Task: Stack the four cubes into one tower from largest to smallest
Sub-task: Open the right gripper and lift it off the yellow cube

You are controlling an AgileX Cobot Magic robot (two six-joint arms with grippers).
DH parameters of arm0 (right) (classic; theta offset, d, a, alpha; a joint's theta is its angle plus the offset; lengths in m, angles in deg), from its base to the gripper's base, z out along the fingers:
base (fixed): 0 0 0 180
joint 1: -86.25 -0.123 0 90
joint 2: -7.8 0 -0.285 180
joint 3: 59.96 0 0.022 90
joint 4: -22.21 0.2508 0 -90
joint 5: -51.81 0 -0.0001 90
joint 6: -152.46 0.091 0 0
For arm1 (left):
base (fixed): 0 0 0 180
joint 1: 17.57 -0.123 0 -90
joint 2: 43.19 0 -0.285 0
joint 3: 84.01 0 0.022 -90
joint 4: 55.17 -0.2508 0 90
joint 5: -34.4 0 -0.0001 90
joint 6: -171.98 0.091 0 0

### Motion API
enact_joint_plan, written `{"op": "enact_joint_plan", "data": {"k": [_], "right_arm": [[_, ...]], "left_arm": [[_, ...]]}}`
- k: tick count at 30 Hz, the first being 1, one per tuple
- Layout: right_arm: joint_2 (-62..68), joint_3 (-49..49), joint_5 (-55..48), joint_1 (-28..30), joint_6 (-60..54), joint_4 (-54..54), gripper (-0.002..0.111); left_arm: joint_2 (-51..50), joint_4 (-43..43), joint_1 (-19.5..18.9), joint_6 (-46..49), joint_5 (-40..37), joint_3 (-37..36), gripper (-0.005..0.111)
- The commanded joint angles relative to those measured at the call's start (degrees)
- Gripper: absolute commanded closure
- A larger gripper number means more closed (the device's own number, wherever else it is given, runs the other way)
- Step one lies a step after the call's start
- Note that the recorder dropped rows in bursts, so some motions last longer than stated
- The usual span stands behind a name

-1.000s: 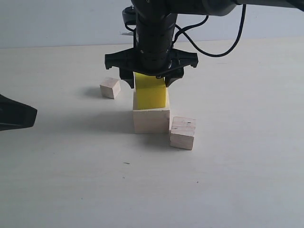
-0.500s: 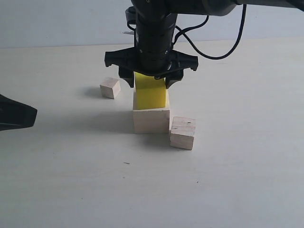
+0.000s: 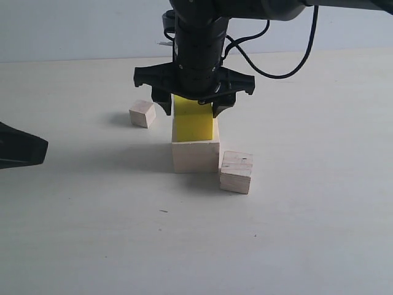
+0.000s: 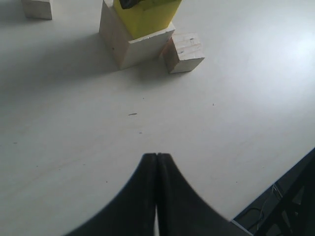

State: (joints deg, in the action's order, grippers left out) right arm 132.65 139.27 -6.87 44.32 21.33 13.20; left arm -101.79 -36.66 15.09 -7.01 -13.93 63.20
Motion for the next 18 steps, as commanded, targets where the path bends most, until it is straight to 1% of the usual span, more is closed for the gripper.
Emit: {"op": "enact_joint_plan", "data": {"k": [1,11,18], "right_arm": [[-0.1,-0.1,-0.3,-0.1,0.2,-0.1,0.038],[-0.6,-0.1,-0.3,-0.1,0.1,-0.1,0.038],[-3.6,-0.1,-0.7,-0.1,-1.2,-0.2,0.038]], "left_arm": [[0.4,0.2,-0.2,0.3,0.6,-0.1,0.107],[0.4,0.2,-0.2,0.4,0.6,-0.1,0.107],[0.4,0.1,-0.2,0.4,0.6,-0.1,0.107]]}}
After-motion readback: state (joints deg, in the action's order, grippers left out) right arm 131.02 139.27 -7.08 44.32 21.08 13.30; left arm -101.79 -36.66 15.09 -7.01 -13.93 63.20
